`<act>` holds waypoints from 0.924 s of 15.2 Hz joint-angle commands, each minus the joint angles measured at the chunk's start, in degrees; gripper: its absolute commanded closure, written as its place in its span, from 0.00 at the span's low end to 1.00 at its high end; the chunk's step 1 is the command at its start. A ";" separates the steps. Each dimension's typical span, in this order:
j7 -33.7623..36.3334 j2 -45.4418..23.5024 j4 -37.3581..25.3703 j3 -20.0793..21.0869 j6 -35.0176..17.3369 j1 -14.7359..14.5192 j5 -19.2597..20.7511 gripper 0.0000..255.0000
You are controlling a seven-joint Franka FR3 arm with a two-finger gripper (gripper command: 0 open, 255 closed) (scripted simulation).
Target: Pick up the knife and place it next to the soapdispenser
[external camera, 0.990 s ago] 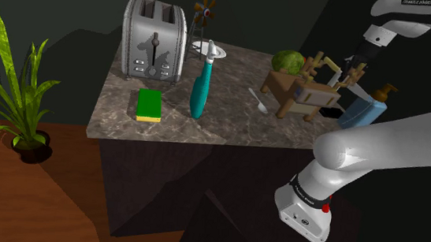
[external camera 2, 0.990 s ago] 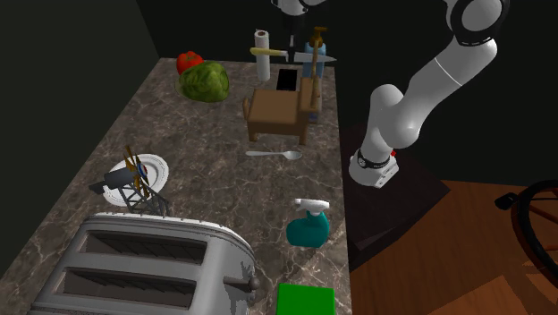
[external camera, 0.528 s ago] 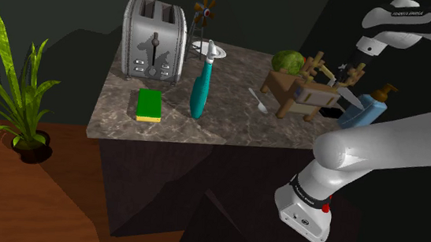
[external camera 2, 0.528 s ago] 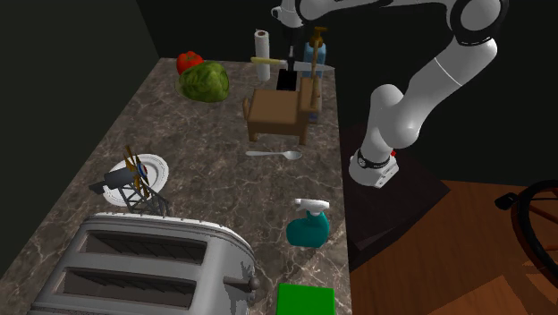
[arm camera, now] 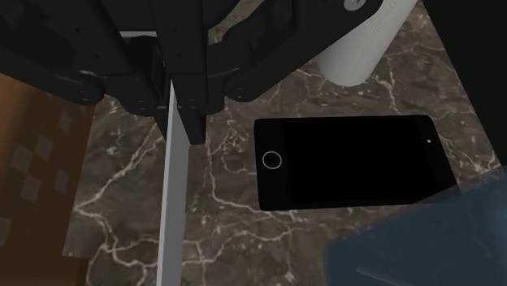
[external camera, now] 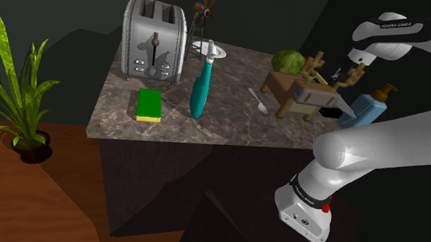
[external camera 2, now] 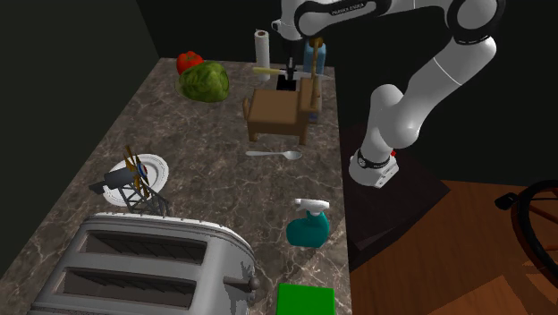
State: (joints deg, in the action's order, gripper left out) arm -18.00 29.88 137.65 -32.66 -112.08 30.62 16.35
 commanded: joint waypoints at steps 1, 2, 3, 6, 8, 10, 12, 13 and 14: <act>-0.05 -0.30 1.25 -0.44 -1.61 0.08 0.22 1.00; -0.07 -0.54 1.85 -0.66 -2.43 0.09 0.30 1.00; -0.09 -0.79 2.43 -0.89 -3.27 0.09 0.38 1.00; -0.17 -1.66 4.11 -1.61 -5.81 0.06 0.59 1.00; -0.25 -2.33 5.18 -2.11 -7.53 0.02 0.69 1.00; -0.36 -3.09 6.20 -2.59 -9.29 -0.01 0.74 1.00; -0.46 -3.90 7.18 -3.18 -11.07 -0.17 0.82 1.00; -0.51 -4.33 7.64 -3.51 -11.96 -0.28 0.86 1.00; -0.56 -4.77 8.10 -3.85 -12.87 -0.41 0.89 1.00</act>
State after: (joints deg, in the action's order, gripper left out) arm -19.36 27.14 139.91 -36.89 -124.06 30.57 16.89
